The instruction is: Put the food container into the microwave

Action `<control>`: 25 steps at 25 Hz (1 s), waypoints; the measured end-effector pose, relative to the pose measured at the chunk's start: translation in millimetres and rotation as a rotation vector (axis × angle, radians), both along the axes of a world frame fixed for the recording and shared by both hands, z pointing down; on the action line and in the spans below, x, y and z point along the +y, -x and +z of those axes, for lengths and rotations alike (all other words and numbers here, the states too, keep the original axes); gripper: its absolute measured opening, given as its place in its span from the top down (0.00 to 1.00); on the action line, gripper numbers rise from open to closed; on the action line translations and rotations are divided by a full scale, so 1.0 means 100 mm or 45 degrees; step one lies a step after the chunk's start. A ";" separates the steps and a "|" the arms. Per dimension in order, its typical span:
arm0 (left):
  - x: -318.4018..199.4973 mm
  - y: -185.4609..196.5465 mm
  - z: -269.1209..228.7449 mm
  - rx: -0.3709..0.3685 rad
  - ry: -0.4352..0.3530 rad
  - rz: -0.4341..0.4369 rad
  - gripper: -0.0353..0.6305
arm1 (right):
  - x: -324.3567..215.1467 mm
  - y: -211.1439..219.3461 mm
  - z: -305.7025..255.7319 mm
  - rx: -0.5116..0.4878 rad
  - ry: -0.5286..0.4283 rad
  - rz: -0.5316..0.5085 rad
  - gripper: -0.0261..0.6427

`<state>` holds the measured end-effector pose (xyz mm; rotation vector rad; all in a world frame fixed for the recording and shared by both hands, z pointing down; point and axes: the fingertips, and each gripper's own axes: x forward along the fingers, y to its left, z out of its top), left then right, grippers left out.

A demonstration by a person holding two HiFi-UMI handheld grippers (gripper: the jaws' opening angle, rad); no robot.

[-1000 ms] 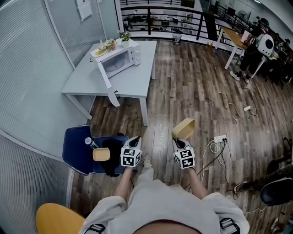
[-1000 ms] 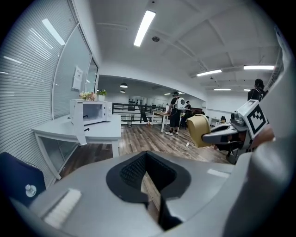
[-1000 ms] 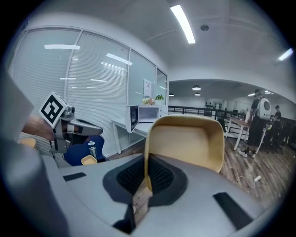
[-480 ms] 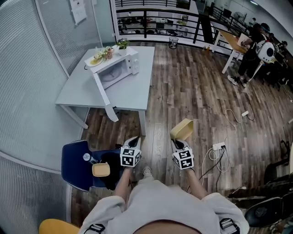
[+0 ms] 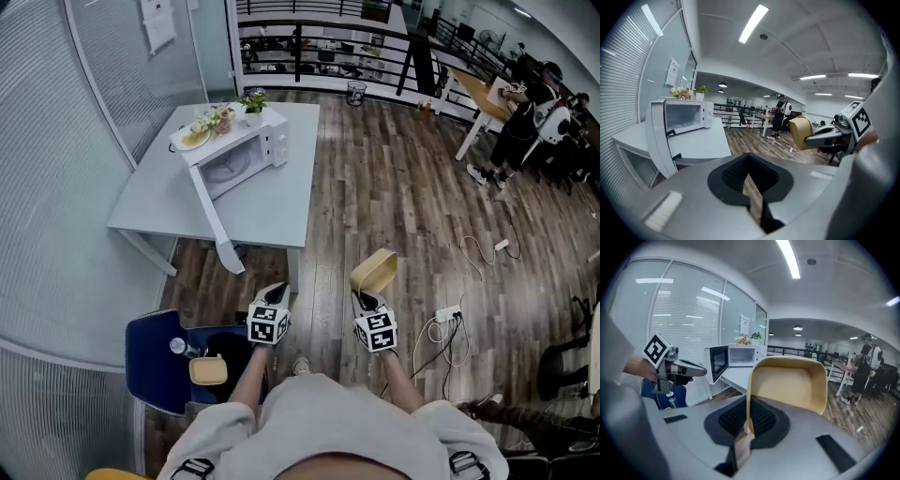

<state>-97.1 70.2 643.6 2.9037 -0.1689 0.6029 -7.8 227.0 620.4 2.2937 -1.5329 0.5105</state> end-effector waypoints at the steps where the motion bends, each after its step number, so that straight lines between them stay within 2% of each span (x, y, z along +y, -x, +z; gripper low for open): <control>1: -0.04 -0.05 0.00 -0.002 -0.001 0.006 0.93 | -0.05 -0.04 0.00 0.001 0.001 0.002 0.94; 11: -0.48 -0.53 0.03 0.003 -0.008 0.071 0.93 | -0.49 -0.41 0.07 0.002 0.009 0.041 0.94; 25: -0.69 -0.81 0.11 -0.021 -0.003 0.094 0.93 | -0.76 -0.65 0.15 -0.015 0.013 0.044 0.94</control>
